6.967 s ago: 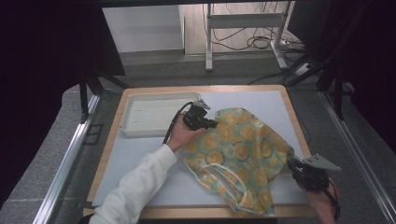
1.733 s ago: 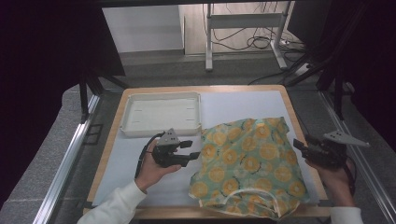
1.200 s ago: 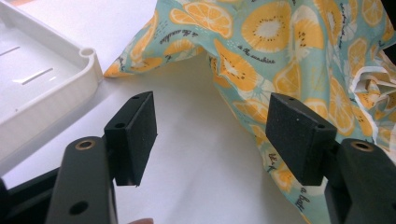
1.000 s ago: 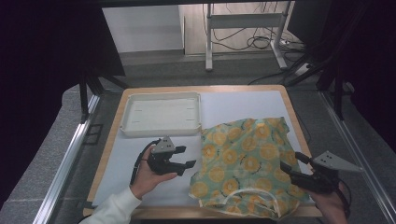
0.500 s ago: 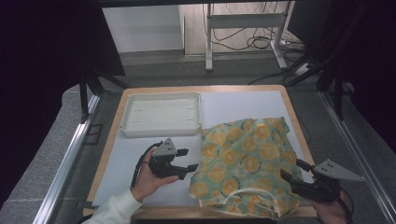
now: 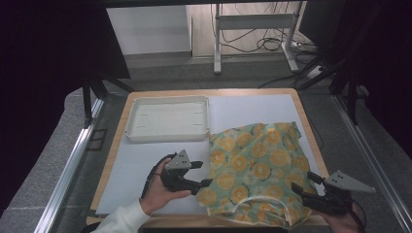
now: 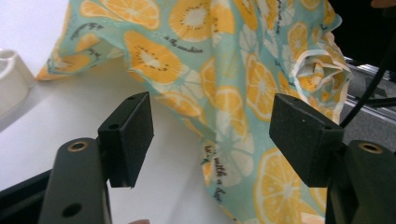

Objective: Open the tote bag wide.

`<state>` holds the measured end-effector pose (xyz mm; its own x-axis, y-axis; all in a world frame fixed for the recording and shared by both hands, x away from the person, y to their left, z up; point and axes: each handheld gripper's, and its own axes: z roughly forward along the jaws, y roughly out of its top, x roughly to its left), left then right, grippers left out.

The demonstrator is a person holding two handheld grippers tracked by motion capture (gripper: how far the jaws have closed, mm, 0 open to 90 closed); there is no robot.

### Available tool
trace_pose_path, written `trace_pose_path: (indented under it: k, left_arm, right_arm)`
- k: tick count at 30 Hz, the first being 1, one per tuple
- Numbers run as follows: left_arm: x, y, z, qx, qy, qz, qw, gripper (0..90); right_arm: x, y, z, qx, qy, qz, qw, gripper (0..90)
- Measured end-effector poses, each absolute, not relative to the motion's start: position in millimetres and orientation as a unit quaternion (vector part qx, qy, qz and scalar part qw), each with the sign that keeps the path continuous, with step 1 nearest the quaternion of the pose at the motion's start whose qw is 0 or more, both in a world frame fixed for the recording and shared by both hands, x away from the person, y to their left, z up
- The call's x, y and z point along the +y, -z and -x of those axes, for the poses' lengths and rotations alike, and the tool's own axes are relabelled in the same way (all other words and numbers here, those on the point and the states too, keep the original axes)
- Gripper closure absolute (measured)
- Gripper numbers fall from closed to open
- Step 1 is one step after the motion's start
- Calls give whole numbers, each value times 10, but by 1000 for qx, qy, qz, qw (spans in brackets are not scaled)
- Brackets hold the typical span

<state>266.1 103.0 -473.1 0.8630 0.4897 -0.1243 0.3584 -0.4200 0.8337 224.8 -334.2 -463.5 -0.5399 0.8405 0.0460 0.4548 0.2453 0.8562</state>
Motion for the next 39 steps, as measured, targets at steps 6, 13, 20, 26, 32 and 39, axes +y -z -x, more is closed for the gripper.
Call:
trace_pose_path:
  k: [6, 13, 20, 26, 32, 39]
  left_arm:
    - [953, 4761, -2597, 237, -64, -852, 462, 352]
    - [879, 4861, -2592, 234, -58, -861, 448, 431]
    - [821, 4942, -2607, 226, -43, -867, 441, 640]
    - [803, 4973, -2622, 220, -28, -870, 440, 765]
    - [809, 4981, -2640, 213, -18, -873, 438, 852]
    - [812, 4963, -2631, 214, -14, -869, 446, 883]
  right_arm:
    - [-3361, 4696, -2268, 763, -428, -432, 218, 272]
    - [-3385, 4766, -2282, 768, -420, -436, 208, 271]
    - [-3352, 4851, -2281, 790, -394, -424, 204, 439]
    - [-3343, 4891, -2285, 801, -376, -422, 196, 732]
    - [-3375, 4876, -2265, 797, -388, -420, 195, 867]
    - [-3397, 4829, -2228, 790, -408, -412, 198, 883]
